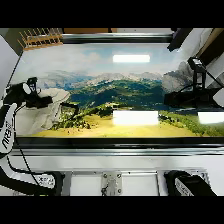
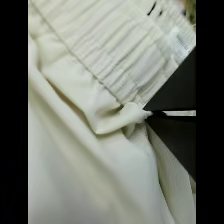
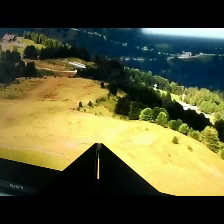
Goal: Fold the clothes and pants, and hang the long-sleeved shirts on hangers.
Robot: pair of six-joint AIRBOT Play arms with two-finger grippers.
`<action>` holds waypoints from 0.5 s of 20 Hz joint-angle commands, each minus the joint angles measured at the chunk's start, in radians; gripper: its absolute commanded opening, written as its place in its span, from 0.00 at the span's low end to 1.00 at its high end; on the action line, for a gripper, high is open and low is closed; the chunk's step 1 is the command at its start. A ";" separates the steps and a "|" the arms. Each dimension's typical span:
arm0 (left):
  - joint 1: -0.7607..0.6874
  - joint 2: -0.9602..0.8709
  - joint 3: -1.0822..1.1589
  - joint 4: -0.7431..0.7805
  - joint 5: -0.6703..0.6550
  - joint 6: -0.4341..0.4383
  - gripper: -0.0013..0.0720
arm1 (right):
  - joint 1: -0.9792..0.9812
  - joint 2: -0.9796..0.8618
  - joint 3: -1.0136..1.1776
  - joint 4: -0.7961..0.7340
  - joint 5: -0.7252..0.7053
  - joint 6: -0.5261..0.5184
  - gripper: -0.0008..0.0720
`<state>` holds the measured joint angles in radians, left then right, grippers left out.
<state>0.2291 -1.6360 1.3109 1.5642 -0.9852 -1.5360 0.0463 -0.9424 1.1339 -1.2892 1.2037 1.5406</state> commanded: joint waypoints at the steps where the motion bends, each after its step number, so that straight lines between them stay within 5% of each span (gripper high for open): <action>1: -0.133 0.066 0.142 -0.087 -0.034 0.017 0.04 | 0.001 0.000 0.000 0.000 0.000 0.000 0.03; 7: -0.589 0.184 0.288 -0.151 -0.016 0.171 0.04 | 0.001 0.000 0.000 0.001 -0.001 0.000 0.03; 10: -0.787 0.191 0.286 -0.151 -0.108 0.259 0.04 | 0.001 -0.002 0.000 0.032 -0.015 0.000 0.03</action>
<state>-0.3729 -1.4631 1.5761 1.4220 -1.0256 -1.3666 0.0463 -0.9428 1.1339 -1.2842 1.1992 1.5406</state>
